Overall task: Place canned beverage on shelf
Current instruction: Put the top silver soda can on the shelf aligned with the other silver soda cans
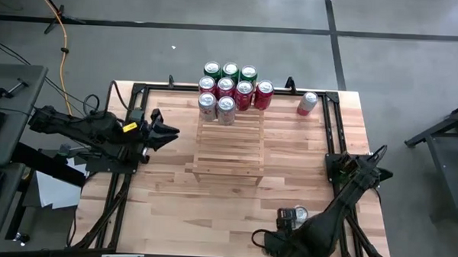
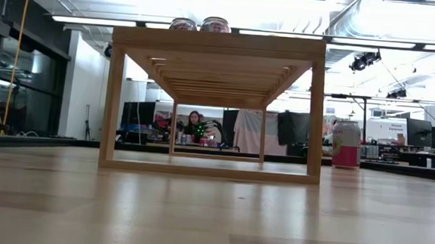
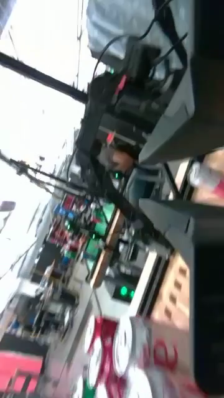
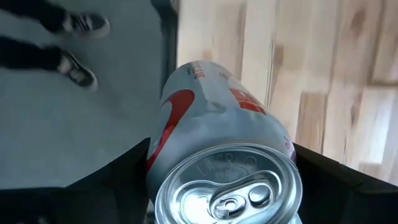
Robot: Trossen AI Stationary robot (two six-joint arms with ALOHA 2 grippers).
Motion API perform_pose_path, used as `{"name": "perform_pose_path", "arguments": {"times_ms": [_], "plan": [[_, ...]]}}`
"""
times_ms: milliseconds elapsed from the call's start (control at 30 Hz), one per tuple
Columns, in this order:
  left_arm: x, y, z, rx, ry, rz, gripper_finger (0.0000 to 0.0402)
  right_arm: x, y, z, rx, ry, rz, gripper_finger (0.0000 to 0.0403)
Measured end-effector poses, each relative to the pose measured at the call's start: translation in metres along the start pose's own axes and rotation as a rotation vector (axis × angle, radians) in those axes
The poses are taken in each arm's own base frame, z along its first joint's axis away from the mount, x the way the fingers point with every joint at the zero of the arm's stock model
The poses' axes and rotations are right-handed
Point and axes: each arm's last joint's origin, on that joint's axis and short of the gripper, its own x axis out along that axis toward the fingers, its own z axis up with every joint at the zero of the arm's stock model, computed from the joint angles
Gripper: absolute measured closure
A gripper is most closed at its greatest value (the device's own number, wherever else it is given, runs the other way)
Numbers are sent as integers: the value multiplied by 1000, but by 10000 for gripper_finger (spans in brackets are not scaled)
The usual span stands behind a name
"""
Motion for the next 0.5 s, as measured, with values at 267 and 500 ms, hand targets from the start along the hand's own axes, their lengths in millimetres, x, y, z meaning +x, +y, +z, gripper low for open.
{"name": "perform_pose_path", "arguments": {"times_ms": [267, 500], "plan": [[24, -48, 32, 18, 37, -194, 171, -56, -26, 27, 57, -245, -36, 115], [62, -98, 47, 273, 246, -258, 110, -69, -60, 48, 53, -350, -99, 115]]}}
